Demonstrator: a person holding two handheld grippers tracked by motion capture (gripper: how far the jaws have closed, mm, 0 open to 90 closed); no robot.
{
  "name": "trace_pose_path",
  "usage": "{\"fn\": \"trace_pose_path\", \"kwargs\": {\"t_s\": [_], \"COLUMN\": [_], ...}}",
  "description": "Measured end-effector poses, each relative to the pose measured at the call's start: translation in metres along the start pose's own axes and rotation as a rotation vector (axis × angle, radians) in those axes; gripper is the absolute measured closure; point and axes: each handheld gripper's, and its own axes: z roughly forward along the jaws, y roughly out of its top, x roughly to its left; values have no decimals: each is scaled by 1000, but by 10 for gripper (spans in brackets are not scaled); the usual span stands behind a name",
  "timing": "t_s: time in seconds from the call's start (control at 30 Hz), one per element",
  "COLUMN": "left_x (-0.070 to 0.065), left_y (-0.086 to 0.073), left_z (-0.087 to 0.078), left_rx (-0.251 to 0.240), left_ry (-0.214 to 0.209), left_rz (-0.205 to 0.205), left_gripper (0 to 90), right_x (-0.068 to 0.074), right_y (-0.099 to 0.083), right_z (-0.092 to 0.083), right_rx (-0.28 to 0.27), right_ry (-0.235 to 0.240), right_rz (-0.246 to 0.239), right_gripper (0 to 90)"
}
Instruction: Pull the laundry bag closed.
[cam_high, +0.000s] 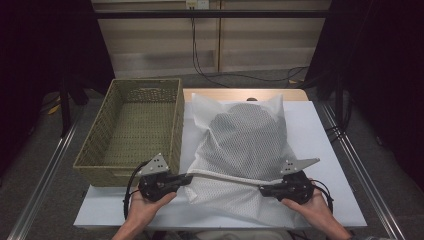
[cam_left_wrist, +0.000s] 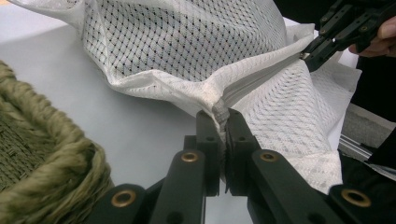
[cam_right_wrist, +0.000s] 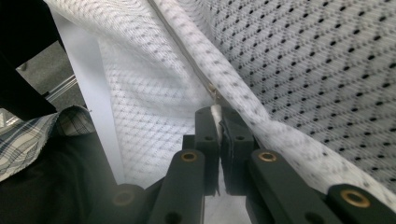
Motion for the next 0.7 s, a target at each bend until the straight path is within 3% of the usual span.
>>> {"fn": "trace_pose_path", "kwargs": {"t_s": [0.47, 0.7], "left_x": [0, 0], "left_y": [0, -1], "left_z": [0, 0], "left_rx": [9, -9], "left_ry": [10, -10], "left_rz": [3, -8], "left_gripper": [867, 867], "right_x": [-4, -5], "right_y": [-8, -11], "right_z": [-11, -16], "right_rx": [-8, -22], "right_ry": [-33, -45], "right_rz": [30, 41], "right_gripper": [869, 869]}}
